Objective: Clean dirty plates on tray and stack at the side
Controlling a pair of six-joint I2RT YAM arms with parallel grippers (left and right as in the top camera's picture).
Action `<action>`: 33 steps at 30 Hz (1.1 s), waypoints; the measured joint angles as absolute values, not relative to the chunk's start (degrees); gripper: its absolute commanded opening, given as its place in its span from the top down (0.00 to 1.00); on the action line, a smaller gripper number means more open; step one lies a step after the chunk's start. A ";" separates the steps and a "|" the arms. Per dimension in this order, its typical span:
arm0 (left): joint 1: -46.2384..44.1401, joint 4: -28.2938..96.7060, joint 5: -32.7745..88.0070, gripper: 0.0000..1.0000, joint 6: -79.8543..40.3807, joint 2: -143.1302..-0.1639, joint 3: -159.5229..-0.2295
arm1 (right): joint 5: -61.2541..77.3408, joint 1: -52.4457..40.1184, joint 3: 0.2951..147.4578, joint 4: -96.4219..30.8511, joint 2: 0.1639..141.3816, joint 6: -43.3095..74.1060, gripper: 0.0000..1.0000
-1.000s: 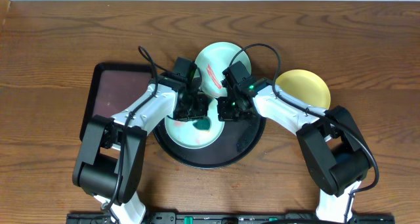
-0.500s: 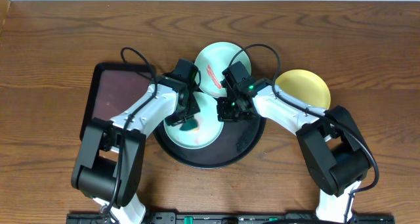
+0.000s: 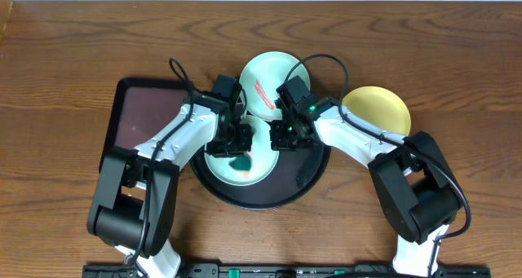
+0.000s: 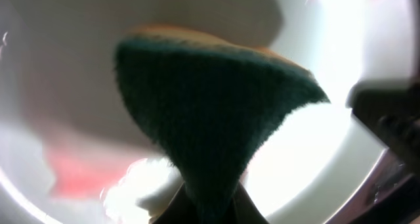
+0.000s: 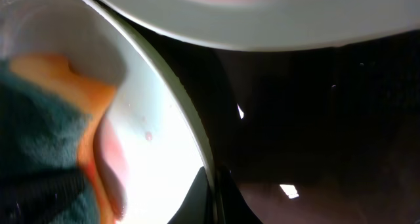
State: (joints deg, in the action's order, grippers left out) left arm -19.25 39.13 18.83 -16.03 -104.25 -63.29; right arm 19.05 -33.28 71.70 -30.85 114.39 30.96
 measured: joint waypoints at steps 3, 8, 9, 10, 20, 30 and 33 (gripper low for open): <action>-19.59 38.74 12.86 0.93 -20.99 -104.25 -63.29 | 19.05 -33.28 71.70 -30.85 114.39 30.96 0.99; -20.05 42.76 -1.91 0.93 -35.99 -104.12 -63.35 | 19.07 -33.28 71.70 -30.89 114.39 30.96 0.99; -20.10 43.33 -3.18 0.93 -38.00 -104.12 -63.35 | 19.07 -33.28 71.70 -30.89 114.39 30.96 0.99; -20.21 43.64 -3.62 0.93 -39.68 -104.12 -63.35 | 19.07 -33.28 71.70 -30.89 114.39 30.96 0.99; -19.59 45.60 14.59 0.93 -28.16 -104.12 -63.33 | 18.81 -33.23 71.70 -30.92 114.39 30.92 0.99; -18.44 38.72 14.00 0.93 -26.70 -104.12 -63.24 | 18.79 -33.23 71.75 -31.03 114.39 30.81 0.99; -15.94 39.86 7.20 0.93 -30.50 -104.12 -63.44 | 19.05 -33.23 71.75 -31.00 114.39 30.81 0.99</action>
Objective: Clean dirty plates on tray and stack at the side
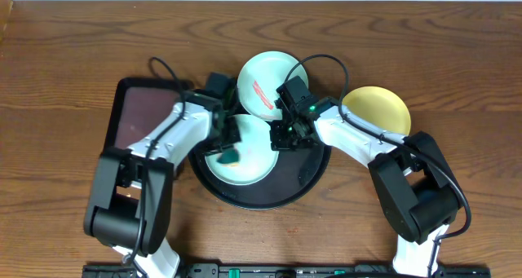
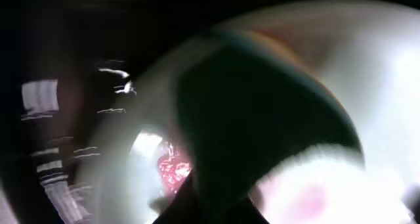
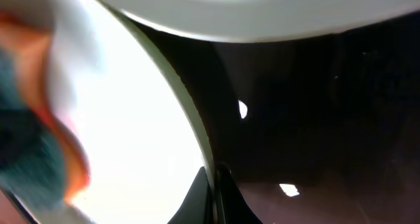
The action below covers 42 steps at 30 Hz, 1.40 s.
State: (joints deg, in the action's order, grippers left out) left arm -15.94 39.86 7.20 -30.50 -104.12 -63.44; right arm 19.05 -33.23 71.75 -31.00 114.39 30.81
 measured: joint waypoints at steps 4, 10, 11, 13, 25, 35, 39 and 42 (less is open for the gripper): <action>-12.34 47.11 4.23 0.93 -32.60 -104.03 -66.81 | 19.33 -33.23 71.75 -30.94 114.39 30.81 0.99; -5.98 53.60 0.23 0.93 -31.59 -96.95 -73.14 | 19.22 -33.23 71.75 -31.22 114.39 30.81 0.99; -5.26 53.60 0.08 0.93 -31.03 -94.89 -73.49 | 19.22 -33.23 71.75 -31.27 114.39 30.76 0.99; -4.49 53.80 -0.05 0.93 -29.93 -90.96 -74.00 | 19.09 -33.23 71.75 -31.38 114.32 30.41 0.99; -1.50 53.78 -0.56 0.93 -26.72 -88.40 -74.15 | 3.40 -36.69 71.72 -35.48 100.90 25.41 0.99; -1.50 52.01 -3.01 0.93 -26.52 -92.84 -73.82 | -27.77 -48.51 71.75 -38.54 93.91 19.66 0.99; -1.50 51.99 -3.07 0.93 -26.52 -92.97 -73.82 | -41.80 -53.06 71.75 -39.27 93.89 17.69 0.99; -1.50 51.96 -3.20 0.92 -26.52 -92.97 -73.82 | -51.35 -56.07 71.72 -39.29 93.89 16.56 0.99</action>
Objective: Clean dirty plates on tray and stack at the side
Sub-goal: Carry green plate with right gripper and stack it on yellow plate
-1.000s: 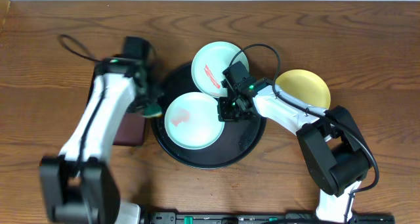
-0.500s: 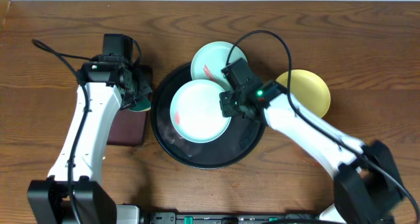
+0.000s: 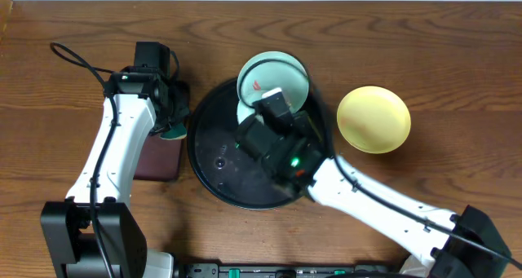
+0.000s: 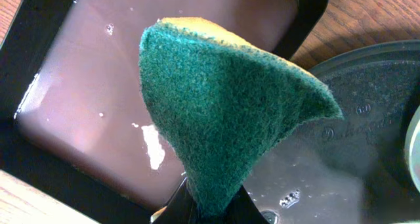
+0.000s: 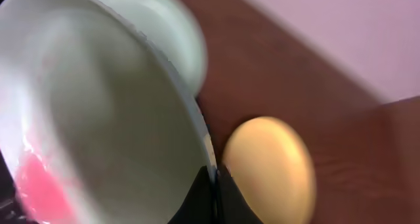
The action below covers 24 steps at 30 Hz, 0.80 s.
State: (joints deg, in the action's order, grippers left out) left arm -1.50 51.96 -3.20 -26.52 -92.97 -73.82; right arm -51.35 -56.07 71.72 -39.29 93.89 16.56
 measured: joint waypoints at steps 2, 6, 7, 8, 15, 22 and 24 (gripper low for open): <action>-1.50 51.96 -3.22 0.93 -26.52 -92.97 -73.82 | -57.39 -57.91 71.75 -39.29 93.89 15.94 0.99; -1.50 51.99 -3.22 0.93 -26.52 -92.97 -73.80 | -66.54 -60.16 71.72 -39.31 93.89 15.40 0.99; -1.50 51.96 -3.20 0.93 -26.52 -92.97 -73.80 | -68.03 -60.49 71.75 -39.31 93.89 15.33 0.99; -1.50 51.96 -3.20 0.93 -26.52 -92.97 -73.80 | -69.67 -60.84 71.72 -39.31 93.89 15.22 0.99; -1.50 51.99 -3.22 0.93 -26.52 -92.97 -73.80 | -74.61 -61.30 71.72 -39.77 93.89 14.79 0.99; -1.50 51.99 -3.22 0.93 -26.52 -92.97 -73.80 | -69.89 -61.25 71.75 -43.64 93.89 16.60 0.99; -1.50 51.96 -3.25 0.93 -26.52 -92.97 -73.80 | -65.10 -60.86 71.75 -45.23 93.80 19.11 0.99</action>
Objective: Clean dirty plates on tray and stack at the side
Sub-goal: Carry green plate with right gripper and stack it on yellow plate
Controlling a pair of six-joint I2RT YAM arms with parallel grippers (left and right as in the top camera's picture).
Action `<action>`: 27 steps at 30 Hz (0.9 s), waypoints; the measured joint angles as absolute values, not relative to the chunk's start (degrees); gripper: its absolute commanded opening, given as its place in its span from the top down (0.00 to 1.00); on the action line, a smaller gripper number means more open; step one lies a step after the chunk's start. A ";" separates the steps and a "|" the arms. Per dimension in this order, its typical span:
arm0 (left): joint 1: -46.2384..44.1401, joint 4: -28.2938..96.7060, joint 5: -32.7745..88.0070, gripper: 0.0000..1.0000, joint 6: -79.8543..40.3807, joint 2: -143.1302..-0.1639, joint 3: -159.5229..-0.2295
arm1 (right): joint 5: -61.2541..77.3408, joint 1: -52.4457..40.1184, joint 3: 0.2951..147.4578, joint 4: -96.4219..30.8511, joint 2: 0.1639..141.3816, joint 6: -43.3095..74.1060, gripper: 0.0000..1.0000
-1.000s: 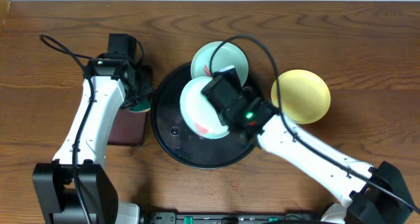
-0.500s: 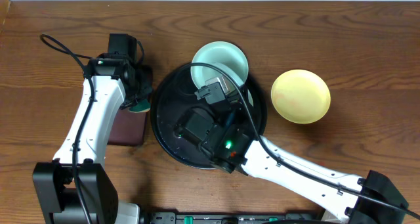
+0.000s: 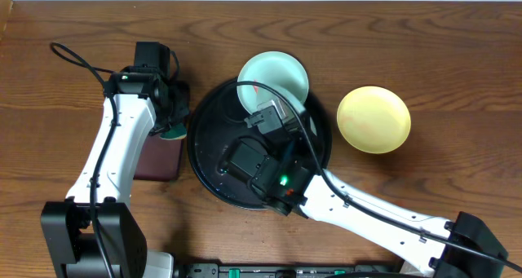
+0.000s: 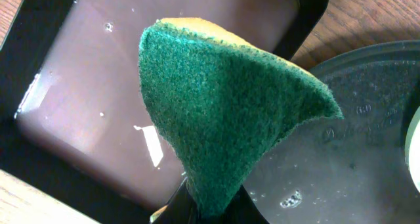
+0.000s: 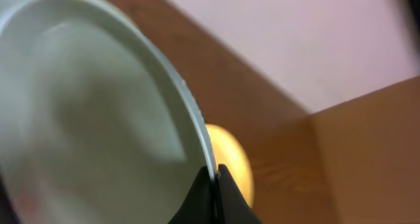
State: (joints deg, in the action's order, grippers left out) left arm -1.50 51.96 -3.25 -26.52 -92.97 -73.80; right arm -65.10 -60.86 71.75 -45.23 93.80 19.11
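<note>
My left gripper (image 4: 213, 207) is shut on a green-and-orange sponge (image 4: 223, 119), held over the right end of the black rectangular tray of brownish water (image 4: 98, 86). My right gripper (image 5: 215, 178) is shut on the rim of a pale green plate (image 5: 98, 106), lifted and tilted high above the round black tray (image 3: 212, 160); the raised right arm (image 3: 277, 176) hides most of that plate from overhead. A second pale green plate (image 3: 277, 76) with a red smear lies at the round tray's back edge.
A yellow plate (image 3: 373, 119) lies upside down on the wooden table to the right of the round tray. The left arm's cable (image 3: 77, 54) loops over the table at the far left. The round tray's wet rim (image 4: 341, 138) lies just right of the sponge.
The right arm has risen closer to the overhead camera with the plate tilted further; the red smear no longer shows in the right wrist view. The left gripper and sponge have not moved.
At first my left gripper pressed the sponge on the front plate in the round tray while my right gripper pinched its rim. Then the sponge was at that plate's left side. Later the sponge hung over the water tray and the plate was off the tray, now higher.
</note>
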 measured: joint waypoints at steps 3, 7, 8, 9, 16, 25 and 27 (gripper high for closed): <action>-1.50 51.99 -3.25 0.93 -26.52 -92.97 -73.80 | -57.52 -59.57 71.72 -45.47 92.92 21.80 0.99; -1.50 51.99 -3.25 0.92 -26.52 -92.97 -73.80 | -46.06 -54.41 71.72 -44.95 87.90 23.55 0.99; -1.50 51.96 -3.25 0.93 -26.52 -92.97 -73.80 | -43.59 -52.77 71.72 -44.86 86.52 23.68 0.99; -1.50 51.96 -3.27 0.93 -26.52 -92.97 -73.80 | -40.01 -49.80 71.75 -44.71 84.31 23.86 0.99; -1.50 51.96 -3.38 0.93 -26.52 -92.97 -73.80 | -13.98 -24.29 71.83 -45.52 77.19 23.88 0.99; -1.50 51.96 -3.40 0.93 -26.52 -92.97 -73.80 | 0.62 2.48 71.83 -50.98 82.13 22.48 0.99; -1.50 51.96 -3.40 0.93 -26.52 -92.97 -73.80 | 1.56 4.75 71.83 -51.44 84.97 21.34 0.99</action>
State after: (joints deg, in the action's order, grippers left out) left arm -1.50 51.96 -3.40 -26.52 -92.97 -73.80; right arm 1.56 4.75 71.83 -51.44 84.97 21.34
